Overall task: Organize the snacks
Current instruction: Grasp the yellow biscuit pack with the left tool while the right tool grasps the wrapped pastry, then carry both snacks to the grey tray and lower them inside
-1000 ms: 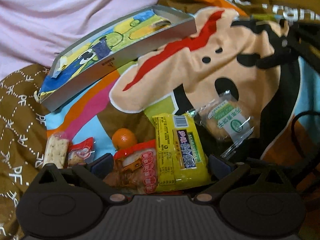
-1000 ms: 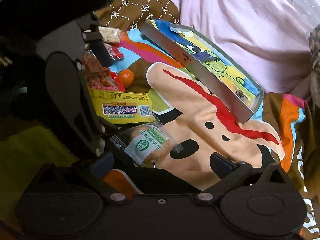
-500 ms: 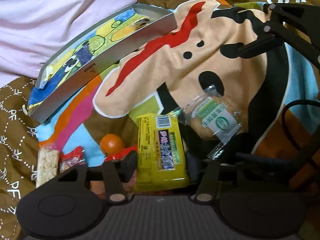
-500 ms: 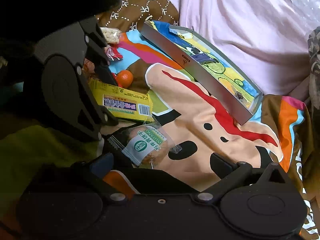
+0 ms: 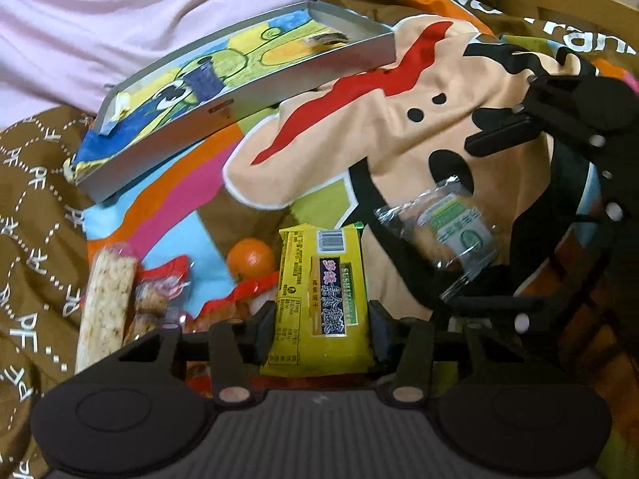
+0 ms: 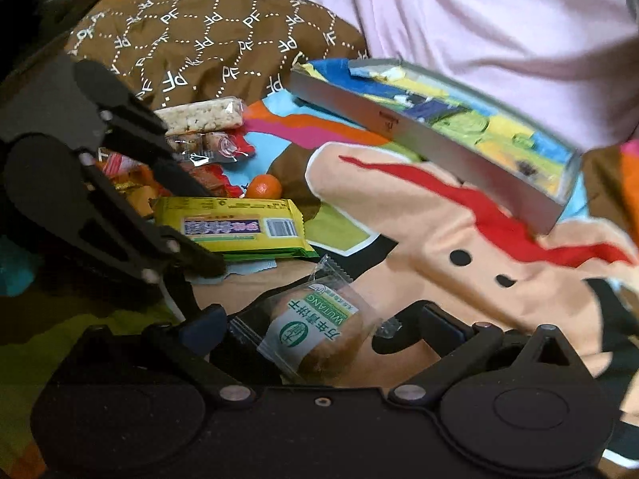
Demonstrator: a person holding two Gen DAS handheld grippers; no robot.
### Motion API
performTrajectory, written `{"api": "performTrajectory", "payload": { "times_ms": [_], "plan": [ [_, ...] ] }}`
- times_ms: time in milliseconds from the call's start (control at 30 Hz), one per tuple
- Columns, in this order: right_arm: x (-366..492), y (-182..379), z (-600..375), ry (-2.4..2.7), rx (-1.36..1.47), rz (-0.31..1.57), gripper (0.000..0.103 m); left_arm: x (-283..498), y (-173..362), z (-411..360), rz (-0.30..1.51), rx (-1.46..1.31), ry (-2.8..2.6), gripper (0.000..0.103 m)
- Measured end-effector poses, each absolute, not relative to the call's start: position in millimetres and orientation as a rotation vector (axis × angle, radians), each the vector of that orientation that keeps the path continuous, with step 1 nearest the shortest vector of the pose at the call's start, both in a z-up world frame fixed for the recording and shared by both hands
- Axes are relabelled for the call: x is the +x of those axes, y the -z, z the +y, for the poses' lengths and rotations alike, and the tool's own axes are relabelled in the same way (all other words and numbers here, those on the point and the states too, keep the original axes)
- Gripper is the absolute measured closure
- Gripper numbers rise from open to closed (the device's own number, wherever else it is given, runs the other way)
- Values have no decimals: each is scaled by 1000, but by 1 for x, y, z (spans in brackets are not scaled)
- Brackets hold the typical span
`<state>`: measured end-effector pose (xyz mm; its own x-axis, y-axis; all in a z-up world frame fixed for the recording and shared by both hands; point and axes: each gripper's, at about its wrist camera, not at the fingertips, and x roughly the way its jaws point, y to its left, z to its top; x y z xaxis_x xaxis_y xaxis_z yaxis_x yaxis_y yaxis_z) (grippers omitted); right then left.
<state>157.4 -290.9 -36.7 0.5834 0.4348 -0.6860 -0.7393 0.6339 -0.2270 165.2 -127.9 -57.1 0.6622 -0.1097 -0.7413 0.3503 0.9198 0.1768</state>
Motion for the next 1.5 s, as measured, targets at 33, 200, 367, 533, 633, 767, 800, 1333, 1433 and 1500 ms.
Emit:
{"api": "performTrajectory", "payload": {
  "times_ms": [33,200,367,533,633,767,800,1333,1433,1500],
  "plan": [
    [161,37,-292,-737,-519,641,1,165,57,-125,812,305,276,51],
    [172,42,-291,-767,-508,680,11,164,55,-119,813,278,302,51],
    [180,42,-297,-779,-449,708,19,163,57,-121,806,295,303,51],
    [175,43,-294,-781,-470,702,26,165,56,-121,814,293,298,51],
    [174,44,-292,-774,-479,696,28,164,56,-123,817,290,286,51],
    [172,43,-290,-759,-493,686,42,164,55,-123,822,270,270,51],
    [171,43,-289,-756,-505,679,42,164,54,-122,821,262,266,51],
    [149,31,-279,-663,-600,500,43,142,43,-122,700,205,153,51],
    [149,24,-278,-617,-573,449,43,144,36,-121,662,185,123,51],
    [149,20,-278,-567,-561,413,43,147,31,-120,637,169,103,51]
  ]
}}
